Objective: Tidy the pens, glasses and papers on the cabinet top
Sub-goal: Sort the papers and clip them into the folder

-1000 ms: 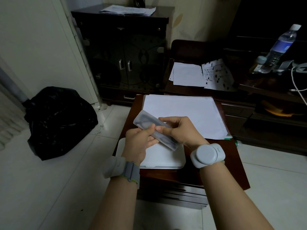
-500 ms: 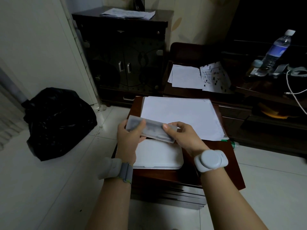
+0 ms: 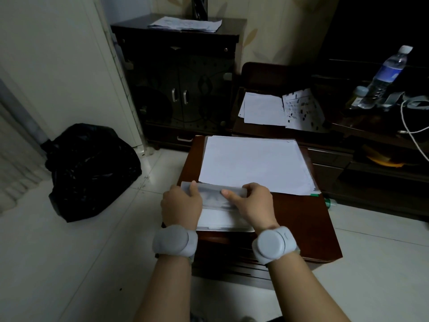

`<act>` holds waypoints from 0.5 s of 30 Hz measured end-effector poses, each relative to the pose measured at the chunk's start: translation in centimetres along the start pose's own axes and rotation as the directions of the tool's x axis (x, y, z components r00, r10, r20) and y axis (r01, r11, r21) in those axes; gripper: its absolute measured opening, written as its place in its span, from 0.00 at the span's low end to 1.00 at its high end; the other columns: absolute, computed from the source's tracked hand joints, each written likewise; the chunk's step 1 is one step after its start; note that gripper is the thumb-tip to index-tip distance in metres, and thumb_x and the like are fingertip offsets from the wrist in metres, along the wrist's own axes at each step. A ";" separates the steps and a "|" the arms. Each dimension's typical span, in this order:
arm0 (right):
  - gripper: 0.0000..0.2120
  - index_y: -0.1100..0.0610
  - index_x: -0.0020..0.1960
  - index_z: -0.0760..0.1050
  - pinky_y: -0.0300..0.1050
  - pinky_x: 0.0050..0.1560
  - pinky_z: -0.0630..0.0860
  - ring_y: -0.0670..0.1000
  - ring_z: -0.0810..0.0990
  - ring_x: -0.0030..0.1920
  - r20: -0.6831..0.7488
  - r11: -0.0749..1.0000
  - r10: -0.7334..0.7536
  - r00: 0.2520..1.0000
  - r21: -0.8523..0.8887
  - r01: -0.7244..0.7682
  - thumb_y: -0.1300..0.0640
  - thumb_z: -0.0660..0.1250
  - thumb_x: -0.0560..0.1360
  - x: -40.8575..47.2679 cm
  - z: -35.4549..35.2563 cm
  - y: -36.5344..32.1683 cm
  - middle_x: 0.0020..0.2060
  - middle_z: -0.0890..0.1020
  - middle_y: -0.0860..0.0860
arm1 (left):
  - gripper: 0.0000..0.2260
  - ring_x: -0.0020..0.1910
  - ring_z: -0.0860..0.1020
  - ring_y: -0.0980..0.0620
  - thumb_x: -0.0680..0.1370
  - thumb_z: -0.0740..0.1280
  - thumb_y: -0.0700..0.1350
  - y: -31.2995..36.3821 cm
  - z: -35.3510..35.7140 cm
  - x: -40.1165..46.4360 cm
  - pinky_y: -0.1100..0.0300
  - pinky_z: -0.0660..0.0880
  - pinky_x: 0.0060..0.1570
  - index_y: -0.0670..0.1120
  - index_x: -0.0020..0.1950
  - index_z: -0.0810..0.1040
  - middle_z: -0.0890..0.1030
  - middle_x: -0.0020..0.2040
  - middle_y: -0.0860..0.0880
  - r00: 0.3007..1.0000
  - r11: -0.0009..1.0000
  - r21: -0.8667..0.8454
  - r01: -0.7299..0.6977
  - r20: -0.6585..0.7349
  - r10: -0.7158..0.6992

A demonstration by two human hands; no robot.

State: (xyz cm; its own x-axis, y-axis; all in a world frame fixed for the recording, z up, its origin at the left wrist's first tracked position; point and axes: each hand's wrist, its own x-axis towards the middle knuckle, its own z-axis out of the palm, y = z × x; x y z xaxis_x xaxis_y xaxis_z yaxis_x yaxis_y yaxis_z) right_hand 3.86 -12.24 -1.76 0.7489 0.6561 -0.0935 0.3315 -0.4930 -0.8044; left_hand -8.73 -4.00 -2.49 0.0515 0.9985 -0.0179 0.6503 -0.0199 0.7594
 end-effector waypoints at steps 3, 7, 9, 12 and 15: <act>0.32 0.62 0.58 0.76 0.46 0.55 0.75 0.55 0.77 0.55 -0.023 0.999 -0.007 1.000 -0.032 0.006 0.40 0.75 0.64 -0.1 0.1 0.2 0.52 0.79 0.57 | 0.22 0.49 0.76 0.40 0.79 0.57 0.56 0.1 -0.3 -0.8 0.49 0.75 0.46 0.37 0.52 0.75 0.77 0.49 0.38 1.000 0.995 0.095 -0.014 -0.022 0.016; 0.33 0.61 0.59 0.75 0.47 0.55 0.75 0.55 0.77 0.54 -0.037 0.999 -0.013 0.999 -0.043 0.012 0.40 0.75 0.64 -0.5 0.3 0.2 0.53 0.78 0.57 | 0.21 0.56 0.72 0.39 0.80 0.57 0.55 0.4 -0.6 -1.4 0.49 0.71 0.51 0.37 0.56 0.74 0.74 0.56 0.37 1.000 0.979 0.204 0.008 -0.026 -0.003; 0.33 0.61 0.60 0.75 0.47 0.56 0.75 0.55 0.77 0.53 -0.042 0.999 -0.009 0.999 -0.045 0.007 0.40 0.75 0.64 -0.6 0.4 0.2 0.53 0.77 0.57 | 0.21 0.57 0.71 0.39 0.79 0.57 0.55 0.3 -0.6 -1.3 0.48 0.71 0.53 0.38 0.57 0.74 0.74 0.56 0.37 1.000 0.973 0.228 0.019 -0.016 -0.016; 0.33 0.60 0.60 0.75 0.48 0.56 0.75 0.55 0.77 0.53 -0.035 0.999 0.001 0.999 -0.032 -0.002 0.40 0.75 0.64 -0.7 0.4 0.2 0.53 0.77 0.57 | 0.21 0.57 0.71 0.39 0.79 0.58 0.55 0.3 -0.6 -1.1 0.48 0.71 0.54 0.37 0.58 0.72 0.73 0.57 0.36 0.999 0.970 0.242 0.037 -0.016 -0.034; 0.33 0.60 0.61 0.74 0.49 0.57 0.75 0.56 0.76 0.56 -0.031 0.999 0.014 0.999 -0.040 -0.015 0.39 0.74 0.65 -1.1 0.4 0.1 0.55 0.76 0.56 | 0.22 0.60 0.69 0.39 0.79 0.57 0.55 0.6 -0.5 -1.4 0.48 0.69 0.56 0.37 0.61 0.70 0.71 0.60 0.36 0.999 0.963 0.263 0.052 -0.012 -0.050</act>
State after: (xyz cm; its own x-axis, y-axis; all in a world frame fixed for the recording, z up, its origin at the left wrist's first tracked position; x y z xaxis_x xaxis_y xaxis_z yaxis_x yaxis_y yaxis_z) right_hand 2.83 -12.76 -1.96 0.7706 0.6315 -0.0865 0.3430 -0.5253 -0.7787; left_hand -8.81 -5.39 -1.65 0.0095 0.9988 -0.0483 0.8284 0.0192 0.5597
